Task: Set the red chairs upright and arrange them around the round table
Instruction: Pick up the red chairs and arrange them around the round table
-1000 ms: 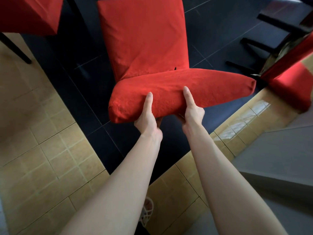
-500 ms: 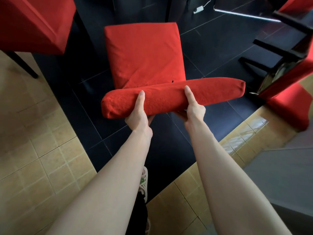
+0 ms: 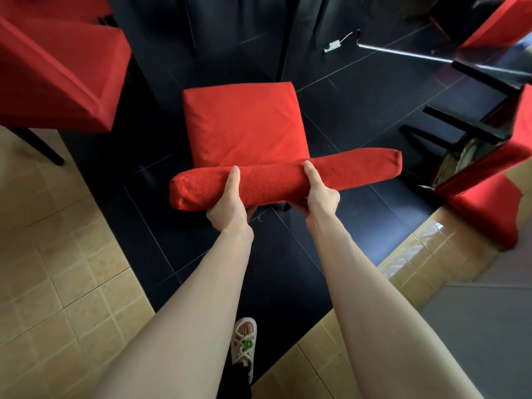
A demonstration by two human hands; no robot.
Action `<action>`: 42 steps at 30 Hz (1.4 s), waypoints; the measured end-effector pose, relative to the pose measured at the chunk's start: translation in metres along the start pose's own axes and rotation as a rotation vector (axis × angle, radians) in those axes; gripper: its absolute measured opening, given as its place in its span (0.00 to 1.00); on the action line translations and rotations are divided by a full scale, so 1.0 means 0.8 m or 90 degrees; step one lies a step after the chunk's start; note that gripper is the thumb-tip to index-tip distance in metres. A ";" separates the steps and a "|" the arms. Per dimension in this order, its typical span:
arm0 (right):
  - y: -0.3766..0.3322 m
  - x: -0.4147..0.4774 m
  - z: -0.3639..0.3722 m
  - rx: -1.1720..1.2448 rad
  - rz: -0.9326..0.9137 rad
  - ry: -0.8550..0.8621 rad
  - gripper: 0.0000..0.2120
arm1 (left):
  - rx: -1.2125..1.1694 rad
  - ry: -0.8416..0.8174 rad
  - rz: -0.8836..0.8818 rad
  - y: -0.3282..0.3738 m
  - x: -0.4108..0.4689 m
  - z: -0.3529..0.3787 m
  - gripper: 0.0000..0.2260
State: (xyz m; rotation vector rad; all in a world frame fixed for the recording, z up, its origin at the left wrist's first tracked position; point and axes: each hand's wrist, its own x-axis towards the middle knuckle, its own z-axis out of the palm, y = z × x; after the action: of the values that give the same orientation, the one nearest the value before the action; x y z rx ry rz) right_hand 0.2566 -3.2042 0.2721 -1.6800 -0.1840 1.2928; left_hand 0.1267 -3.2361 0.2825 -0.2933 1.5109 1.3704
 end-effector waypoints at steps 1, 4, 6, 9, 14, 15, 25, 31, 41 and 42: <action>-0.005 0.003 0.009 0.001 -0.001 -0.001 0.41 | -0.004 -0.004 -0.001 0.009 0.004 0.008 0.39; -0.017 0.010 0.026 0.002 -0.007 0.006 0.42 | -0.007 -0.008 -0.005 0.023 0.015 0.024 0.35; -0.024 0.017 0.037 0.004 -0.002 0.003 0.41 | -0.002 -0.015 -0.005 0.031 0.021 0.035 0.29; -0.035 0.028 0.055 -0.002 0.003 0.002 0.40 | 0.004 -0.008 -0.010 0.045 0.031 0.052 0.28; -0.056 0.051 0.088 -0.036 0.009 0.010 0.41 | -0.002 -0.001 -0.005 0.068 0.049 0.083 0.28; -0.058 0.055 0.092 -0.045 0.011 0.015 0.43 | -0.005 -0.003 -0.003 0.070 0.052 0.085 0.27; -0.060 0.065 0.099 -0.060 0.004 0.027 0.49 | -0.008 0.002 -0.002 0.071 0.058 0.093 0.33; -0.063 0.062 0.100 -0.072 0.018 0.022 0.51 | -0.007 -0.014 -0.006 0.076 0.053 0.094 0.26; -0.079 0.041 0.079 -0.128 0.042 -0.068 0.48 | 0.097 -0.025 -0.034 0.077 0.032 0.090 0.34; -0.077 0.038 0.074 -0.127 0.037 -0.068 0.46 | 0.113 -0.025 -0.029 0.071 0.028 0.089 0.33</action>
State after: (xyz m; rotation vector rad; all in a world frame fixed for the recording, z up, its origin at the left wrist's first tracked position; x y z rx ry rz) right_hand 0.2472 -3.1187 0.3003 -1.7960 -0.3397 1.4476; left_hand 0.1107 -3.1478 0.3113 -0.1876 1.5716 1.1913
